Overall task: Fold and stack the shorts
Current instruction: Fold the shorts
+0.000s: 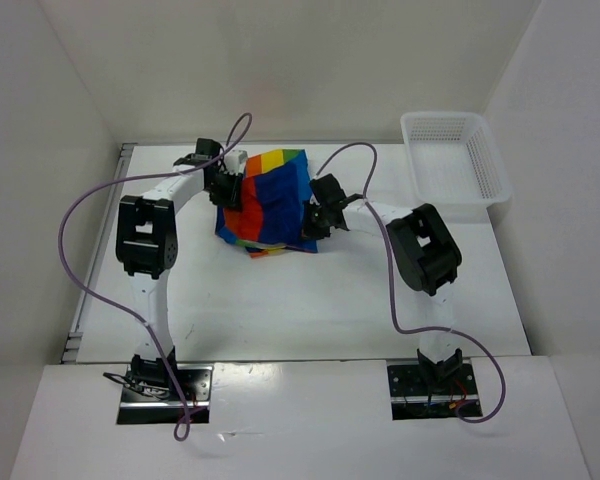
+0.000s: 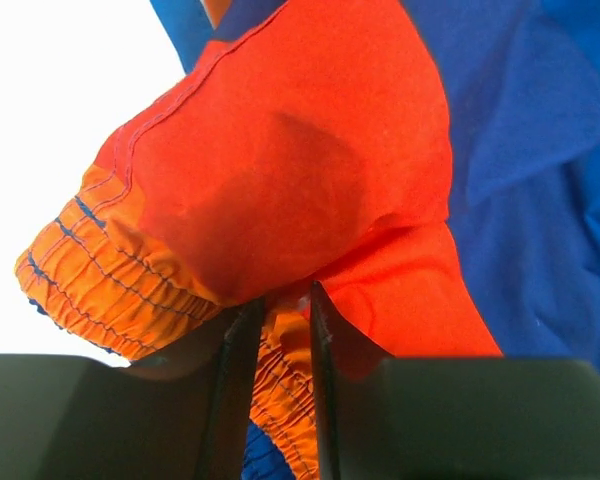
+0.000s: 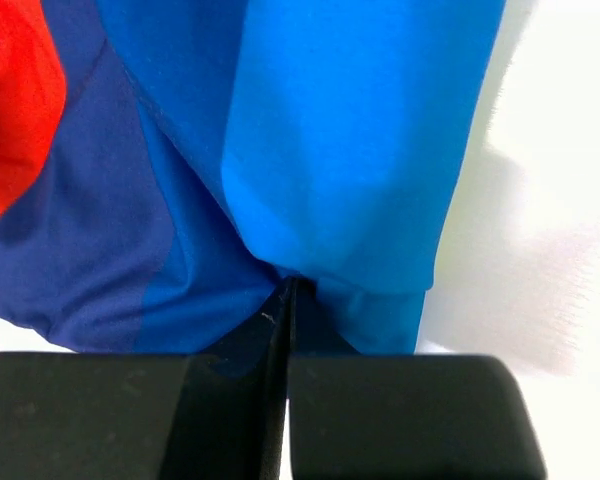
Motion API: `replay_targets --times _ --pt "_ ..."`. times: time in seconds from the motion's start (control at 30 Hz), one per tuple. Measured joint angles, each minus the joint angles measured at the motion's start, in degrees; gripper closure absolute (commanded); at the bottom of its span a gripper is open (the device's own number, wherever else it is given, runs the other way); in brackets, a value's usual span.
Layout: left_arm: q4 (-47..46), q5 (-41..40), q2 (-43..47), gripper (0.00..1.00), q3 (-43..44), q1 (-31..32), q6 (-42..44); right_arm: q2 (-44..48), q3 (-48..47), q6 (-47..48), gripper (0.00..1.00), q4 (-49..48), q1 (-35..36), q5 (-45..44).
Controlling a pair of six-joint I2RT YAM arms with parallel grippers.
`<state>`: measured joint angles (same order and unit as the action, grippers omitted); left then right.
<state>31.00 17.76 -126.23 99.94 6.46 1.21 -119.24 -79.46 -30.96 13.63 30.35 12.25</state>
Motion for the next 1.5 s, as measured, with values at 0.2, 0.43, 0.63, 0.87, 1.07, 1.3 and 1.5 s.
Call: replay_targets --times 0.2,0.43,0.63,0.87,1.07,1.3,1.5 --pt "-1.07 -1.73 -0.42 0.54 0.00 0.02 -0.24 0.17 1.16 -1.18 1.00 -1.97 0.00 -0.04" --pt "-0.76 1.62 0.63 0.23 0.00 -0.07 -1.31 2.10 2.01 0.44 0.83 -1.88 0.02 -1.11" --pt "2.38 3.37 9.22 0.08 3.74 -0.09 -1.53 12.31 2.01 3.93 0.66 0.26 0.22 -5.66" --pt "3.08 2.40 27.19 0.03 5.51 -0.61 -1.38 34.18 3.43 4.79 0.31 1.11 -1.18 -12.50" --pt "4.09 -8.31 42.99 0.01 -9.86 -2.25 0.15 47.47 15.89 3.39 0.00 7.26 -7.10 -16.81" --pt "6.54 -11.02 57.13 0.01 -31.89 -13.55 -0.09 60.28 26.67 1.53 0.00 19.47 -12.31 -18.36" --pt "6.73 -14.40 68.83 0.01 -37.66 -24.39 -1.77 70.36 26.45 0.98 0.00 20.28 -13.60 -18.69"
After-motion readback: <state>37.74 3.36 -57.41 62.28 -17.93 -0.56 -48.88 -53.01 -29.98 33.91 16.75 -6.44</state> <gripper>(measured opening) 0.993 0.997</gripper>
